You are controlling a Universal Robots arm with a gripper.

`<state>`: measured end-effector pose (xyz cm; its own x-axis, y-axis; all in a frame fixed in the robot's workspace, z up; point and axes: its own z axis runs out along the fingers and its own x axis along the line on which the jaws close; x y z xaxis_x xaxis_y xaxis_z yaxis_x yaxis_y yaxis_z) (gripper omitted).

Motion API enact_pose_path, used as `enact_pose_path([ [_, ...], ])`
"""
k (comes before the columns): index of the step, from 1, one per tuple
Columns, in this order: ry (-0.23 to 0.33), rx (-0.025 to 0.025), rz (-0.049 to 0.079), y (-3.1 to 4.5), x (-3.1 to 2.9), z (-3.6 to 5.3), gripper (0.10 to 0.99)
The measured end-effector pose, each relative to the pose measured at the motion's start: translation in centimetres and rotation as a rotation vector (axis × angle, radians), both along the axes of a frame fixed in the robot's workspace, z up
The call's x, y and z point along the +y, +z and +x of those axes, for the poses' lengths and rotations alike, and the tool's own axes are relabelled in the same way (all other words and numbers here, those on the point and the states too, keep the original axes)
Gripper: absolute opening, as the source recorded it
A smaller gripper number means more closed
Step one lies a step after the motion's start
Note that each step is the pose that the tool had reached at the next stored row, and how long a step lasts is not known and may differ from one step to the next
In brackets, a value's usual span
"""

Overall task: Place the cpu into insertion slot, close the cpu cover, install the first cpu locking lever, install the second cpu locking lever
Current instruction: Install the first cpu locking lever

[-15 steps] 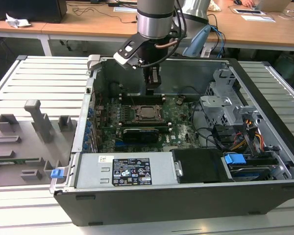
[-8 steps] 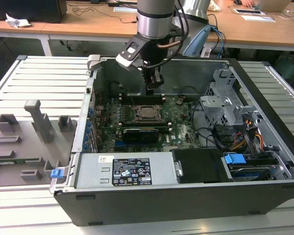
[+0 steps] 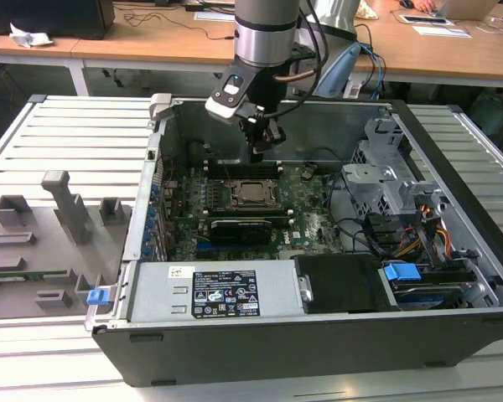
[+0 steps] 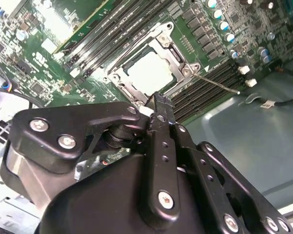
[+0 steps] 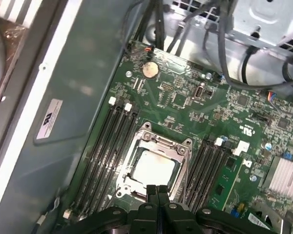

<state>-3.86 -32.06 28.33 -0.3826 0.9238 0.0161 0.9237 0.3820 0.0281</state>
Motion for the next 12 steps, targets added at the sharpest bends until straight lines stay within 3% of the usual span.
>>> enact_pose_path([
  [5, 0.098, 0.0, 0.0, 0.0, 0.0, 0.0, 0.106],
  [12, 0.182, 0.0, 0.0, 0.0, 0.0, 0.0, 0.106],
])
